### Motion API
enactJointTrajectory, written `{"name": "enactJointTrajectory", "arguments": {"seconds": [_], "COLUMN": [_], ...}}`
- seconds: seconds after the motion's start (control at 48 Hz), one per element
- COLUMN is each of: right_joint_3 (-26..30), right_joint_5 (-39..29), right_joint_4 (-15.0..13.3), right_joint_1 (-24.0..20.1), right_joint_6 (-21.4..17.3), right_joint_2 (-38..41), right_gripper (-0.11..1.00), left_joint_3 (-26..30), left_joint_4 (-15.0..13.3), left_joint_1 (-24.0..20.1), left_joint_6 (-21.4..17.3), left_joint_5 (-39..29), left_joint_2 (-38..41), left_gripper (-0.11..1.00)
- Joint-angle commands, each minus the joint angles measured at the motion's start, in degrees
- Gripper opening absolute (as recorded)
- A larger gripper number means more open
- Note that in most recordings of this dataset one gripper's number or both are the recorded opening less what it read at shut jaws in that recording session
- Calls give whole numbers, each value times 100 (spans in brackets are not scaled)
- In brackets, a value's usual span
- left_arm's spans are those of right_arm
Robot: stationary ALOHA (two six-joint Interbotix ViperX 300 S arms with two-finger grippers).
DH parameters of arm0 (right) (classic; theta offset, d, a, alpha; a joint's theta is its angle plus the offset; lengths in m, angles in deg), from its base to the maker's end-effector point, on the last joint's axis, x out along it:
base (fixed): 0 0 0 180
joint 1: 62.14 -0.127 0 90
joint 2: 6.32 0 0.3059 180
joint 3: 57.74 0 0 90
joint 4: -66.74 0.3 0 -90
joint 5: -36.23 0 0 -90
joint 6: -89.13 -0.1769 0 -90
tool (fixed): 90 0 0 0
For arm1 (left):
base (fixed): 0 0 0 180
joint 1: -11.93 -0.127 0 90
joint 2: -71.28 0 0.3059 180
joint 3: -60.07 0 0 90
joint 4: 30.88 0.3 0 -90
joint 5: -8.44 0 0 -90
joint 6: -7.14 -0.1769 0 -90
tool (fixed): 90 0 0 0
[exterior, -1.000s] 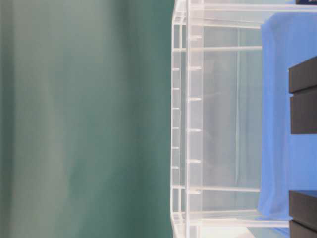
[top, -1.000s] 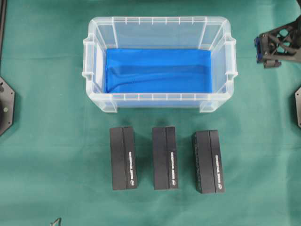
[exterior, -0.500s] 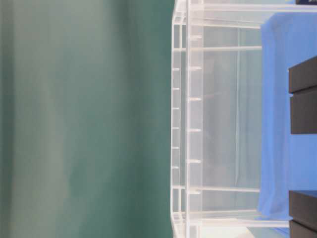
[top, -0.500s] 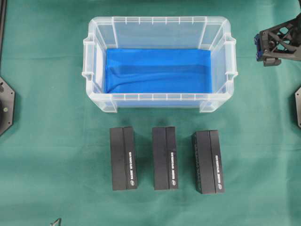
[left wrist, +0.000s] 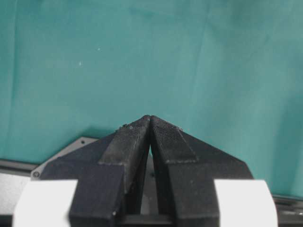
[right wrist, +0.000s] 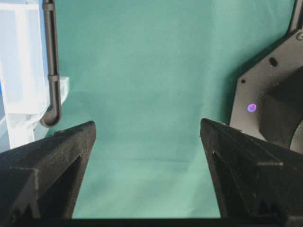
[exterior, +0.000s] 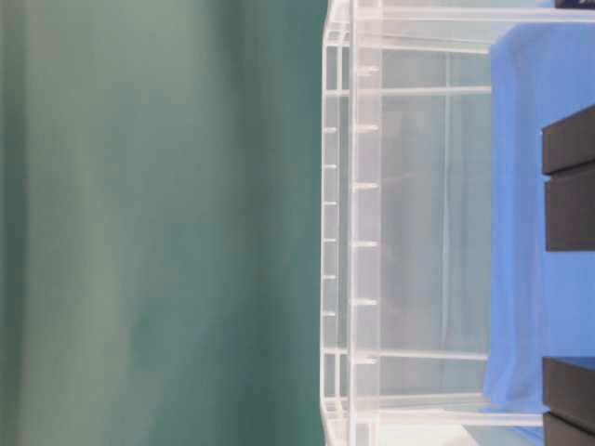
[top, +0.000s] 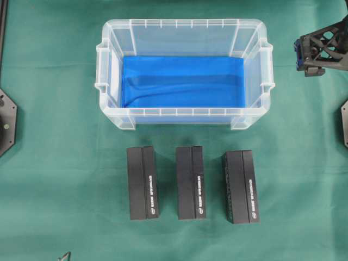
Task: Take the box out of the case with the right arm.
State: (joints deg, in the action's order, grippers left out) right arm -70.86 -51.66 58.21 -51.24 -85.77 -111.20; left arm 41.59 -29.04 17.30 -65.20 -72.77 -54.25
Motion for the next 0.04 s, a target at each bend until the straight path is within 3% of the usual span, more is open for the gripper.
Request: {"name": "enactJointTrajectory", "arguments": {"seconds": [0.0, 0.021], "right_joint_3": [53, 53], "right_joint_5": [26, 26], "right_joint_4": [-9, 0], "right_joint_1": [9, 9], "right_joint_6": [0, 0], "right_joint_2": [-70, -70], "right_gripper": [86, 86], "left_joint_3": [105, 114], "left_joint_4": [9, 18], "left_joint_1": [-9, -9], "left_joint_6": [-9, -9], "left_joint_5": [18, 18], "left_joint_2": [35, 26], "left_gripper": [2, 2]}}
